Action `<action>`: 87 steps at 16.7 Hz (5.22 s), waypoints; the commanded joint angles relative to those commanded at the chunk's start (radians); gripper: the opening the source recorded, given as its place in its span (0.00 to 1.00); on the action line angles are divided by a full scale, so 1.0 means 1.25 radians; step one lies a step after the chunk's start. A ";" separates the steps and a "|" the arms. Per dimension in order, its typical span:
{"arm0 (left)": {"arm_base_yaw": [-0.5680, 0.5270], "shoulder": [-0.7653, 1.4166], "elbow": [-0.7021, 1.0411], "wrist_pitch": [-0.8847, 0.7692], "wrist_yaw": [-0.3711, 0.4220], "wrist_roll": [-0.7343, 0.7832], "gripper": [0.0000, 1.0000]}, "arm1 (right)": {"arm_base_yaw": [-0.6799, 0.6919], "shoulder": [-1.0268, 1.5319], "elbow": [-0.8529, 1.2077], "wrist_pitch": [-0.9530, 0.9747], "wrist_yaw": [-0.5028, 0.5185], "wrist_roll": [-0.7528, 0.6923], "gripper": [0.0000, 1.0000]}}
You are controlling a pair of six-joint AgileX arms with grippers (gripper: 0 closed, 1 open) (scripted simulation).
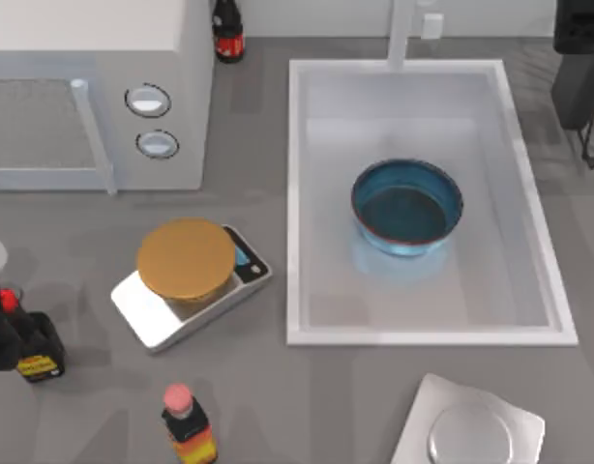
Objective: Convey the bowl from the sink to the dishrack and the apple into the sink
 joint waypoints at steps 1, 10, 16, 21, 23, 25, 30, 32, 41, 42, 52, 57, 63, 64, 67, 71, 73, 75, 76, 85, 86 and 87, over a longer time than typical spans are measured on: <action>0.000 0.000 0.000 0.000 0.000 0.000 1.00 | 0.016 0.095 0.085 -0.035 0.003 0.015 1.00; 0.000 0.000 0.000 0.000 0.000 0.000 1.00 | 0.172 0.757 0.707 -0.341 0.012 0.182 1.00; 0.000 0.000 0.000 0.000 0.000 0.000 1.00 | 0.245 0.925 0.902 -0.492 0.012 0.277 1.00; 0.000 0.000 0.000 0.000 0.000 0.000 1.00 | 0.254 0.938 0.922 -0.512 0.011 0.290 1.00; 0.000 0.000 0.000 0.000 0.000 0.000 1.00 | 0.250 0.938 0.921 -0.510 0.011 0.289 1.00; 0.000 0.000 0.000 0.000 0.000 0.000 1.00 | 0.250 0.952 0.919 -0.497 0.011 0.286 1.00; 0.000 0.000 0.000 0.000 0.000 0.000 1.00 | 0.241 1.058 0.905 -0.370 0.011 0.278 1.00; 0.000 0.000 0.000 0.000 0.000 0.000 1.00 | 0.239 1.083 0.901 -0.344 0.011 0.275 1.00; 0.000 0.000 0.000 0.000 0.000 0.000 1.00 | 0.239 1.085 0.901 -0.342 0.011 0.275 0.62; 0.000 0.000 0.000 0.000 0.000 0.000 1.00 | 0.239 1.085 0.901 -0.342 0.011 0.275 0.55; 0.000 0.000 0.000 0.000 0.000 0.000 1.00 | 0.239 1.085 0.901 -0.342 0.011 0.275 0.00; 0.000 0.000 0.000 0.000 0.000 0.000 1.00 | 0.239 1.085 0.901 -0.342 0.011 0.275 0.00; 0.000 0.000 0.000 0.000 0.000 0.000 1.00 | 0.280 0.990 0.846 -0.387 0.017 0.316 0.00; 0.000 0.000 0.000 0.000 0.000 0.000 1.00 | 0.299 0.948 0.822 -0.407 0.019 0.334 0.00; 0.000 0.000 0.000 0.000 0.000 0.000 1.00 | 0.367 0.785 0.732 -0.481 0.027 0.400 0.00; 0.000 0.000 0.000 0.000 0.000 0.000 1.00 | 0.475 0.528 0.593 -0.598 0.040 0.505 0.00; 0.000 0.000 0.000 0.000 0.000 0.000 1.00 | 0.526 0.407 0.526 -0.656 0.047 0.557 0.00; 0.000 0.000 0.000 0.000 0.000 0.000 1.00 | 0.571 0.308 0.468 -0.706 0.052 0.601 0.00; 0.000 0.000 0.000 0.000 0.000 0.000 1.00 | 0.590 0.269 0.443 -0.727 0.054 0.620 0.00; 0.000 0.000 0.000 0.000 0.000 0.000 1.00 | 0.622 0.204 0.396 -0.766 0.057 0.655 0.00; 0.000 0.000 0.000 0.000 0.000 0.000 1.00 | 0.615 0.198 0.392 -0.757 0.052 0.649 0.00; 0.000 0.000 0.000 0.000 0.000 0.000 1.00 | 0.601 0.188 0.383 -0.740 0.041 0.636 0.00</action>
